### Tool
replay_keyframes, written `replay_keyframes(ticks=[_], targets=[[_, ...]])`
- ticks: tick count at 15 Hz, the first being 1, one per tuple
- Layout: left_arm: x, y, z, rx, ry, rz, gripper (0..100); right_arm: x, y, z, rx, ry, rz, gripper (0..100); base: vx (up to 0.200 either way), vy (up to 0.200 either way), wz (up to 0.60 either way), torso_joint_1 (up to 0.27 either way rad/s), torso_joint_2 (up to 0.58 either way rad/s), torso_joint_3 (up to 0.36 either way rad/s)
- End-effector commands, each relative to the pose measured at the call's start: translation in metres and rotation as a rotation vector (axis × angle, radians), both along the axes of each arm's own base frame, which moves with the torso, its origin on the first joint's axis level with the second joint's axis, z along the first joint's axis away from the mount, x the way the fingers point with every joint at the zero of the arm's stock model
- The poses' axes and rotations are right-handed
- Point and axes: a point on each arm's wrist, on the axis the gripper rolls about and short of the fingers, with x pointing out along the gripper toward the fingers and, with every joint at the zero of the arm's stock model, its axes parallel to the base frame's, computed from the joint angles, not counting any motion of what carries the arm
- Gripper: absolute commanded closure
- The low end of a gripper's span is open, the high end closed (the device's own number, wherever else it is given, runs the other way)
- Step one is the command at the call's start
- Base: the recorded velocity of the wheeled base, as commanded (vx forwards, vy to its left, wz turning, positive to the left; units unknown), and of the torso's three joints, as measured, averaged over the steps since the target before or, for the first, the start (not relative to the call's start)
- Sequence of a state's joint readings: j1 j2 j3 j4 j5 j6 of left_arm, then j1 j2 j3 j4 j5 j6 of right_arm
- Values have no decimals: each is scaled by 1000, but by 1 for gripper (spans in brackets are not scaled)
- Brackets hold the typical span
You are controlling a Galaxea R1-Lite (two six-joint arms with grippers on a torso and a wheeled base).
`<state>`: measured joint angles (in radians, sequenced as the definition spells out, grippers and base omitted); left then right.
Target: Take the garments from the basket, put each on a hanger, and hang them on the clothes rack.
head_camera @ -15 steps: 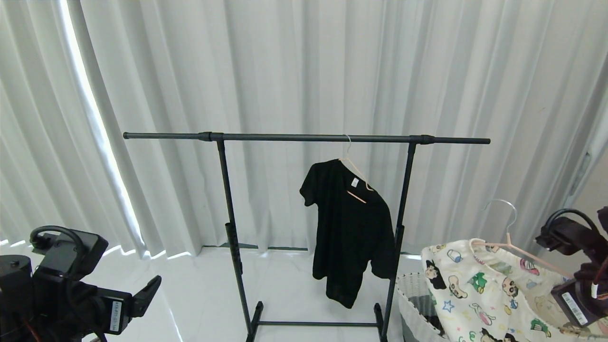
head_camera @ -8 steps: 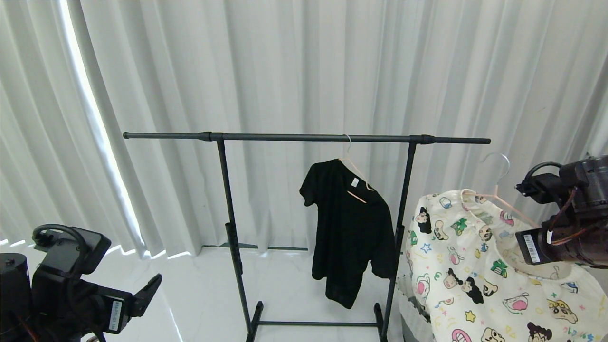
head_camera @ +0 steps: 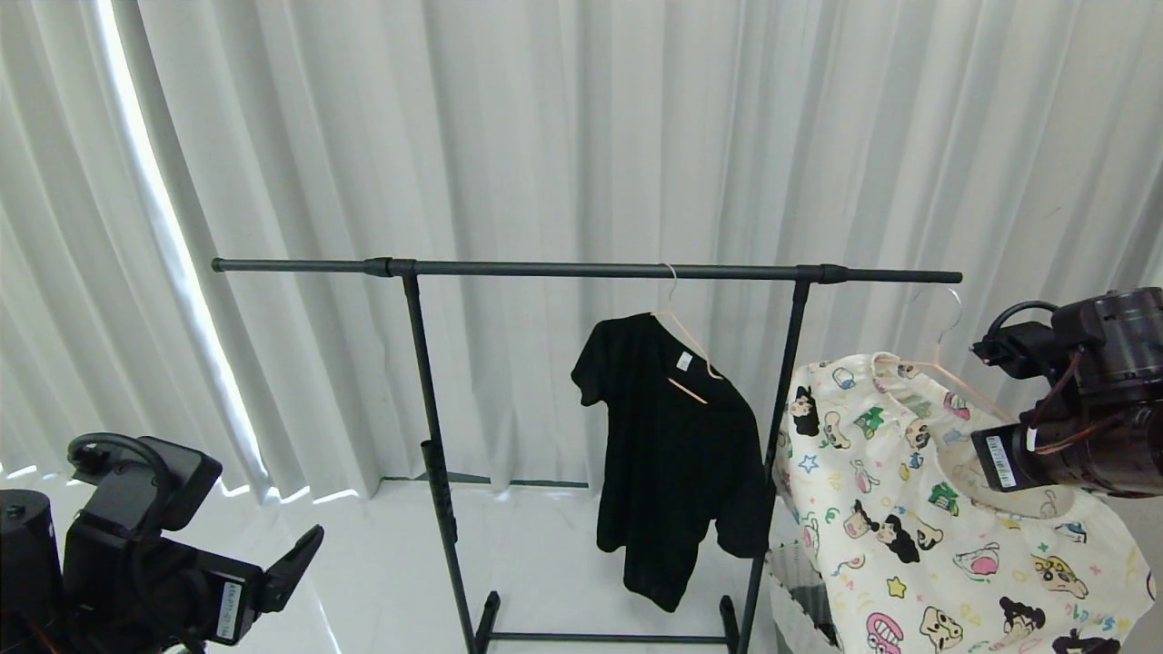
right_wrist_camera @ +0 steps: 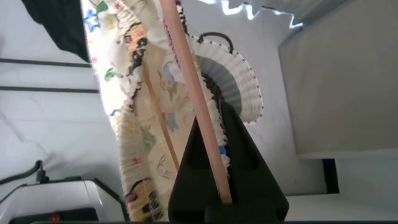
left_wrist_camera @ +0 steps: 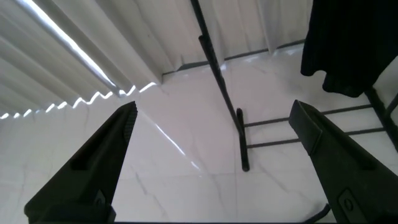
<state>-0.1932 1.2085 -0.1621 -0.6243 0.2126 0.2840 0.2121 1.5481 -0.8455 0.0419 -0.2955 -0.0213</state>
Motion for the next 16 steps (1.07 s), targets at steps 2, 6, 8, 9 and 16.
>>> replay_keyframes(ticks=[2, 6, 8, 9, 16], targets=[[0, 0, 1, -1, -5, 1, 0, -1, 5, 0, -23, 5, 45, 100, 200, 0, 0, 5, 2, 5], [0, 0, 1, -1, -5, 1, 0, 2, 21, 5, -33, -44, 151, 100, 200, 0, 0, 1, 2, 0], [-1, 0, 1, -1, -6, 1, 0, 7, 24, 8, -37, -53, 159, 100, 200, 0, 0, 0, 0, 2], [-1, 0, 1, -1, -6, 1, 0, 10, 25, 9, -37, -56, 159, 100, 200, 0, 0, -2, 7, -2], [-1, 0, 1, -1, -6, 1, 0, 11, 25, 9, -50, -52, 168, 100, 200, 0, 0, 2, 2, 4]])
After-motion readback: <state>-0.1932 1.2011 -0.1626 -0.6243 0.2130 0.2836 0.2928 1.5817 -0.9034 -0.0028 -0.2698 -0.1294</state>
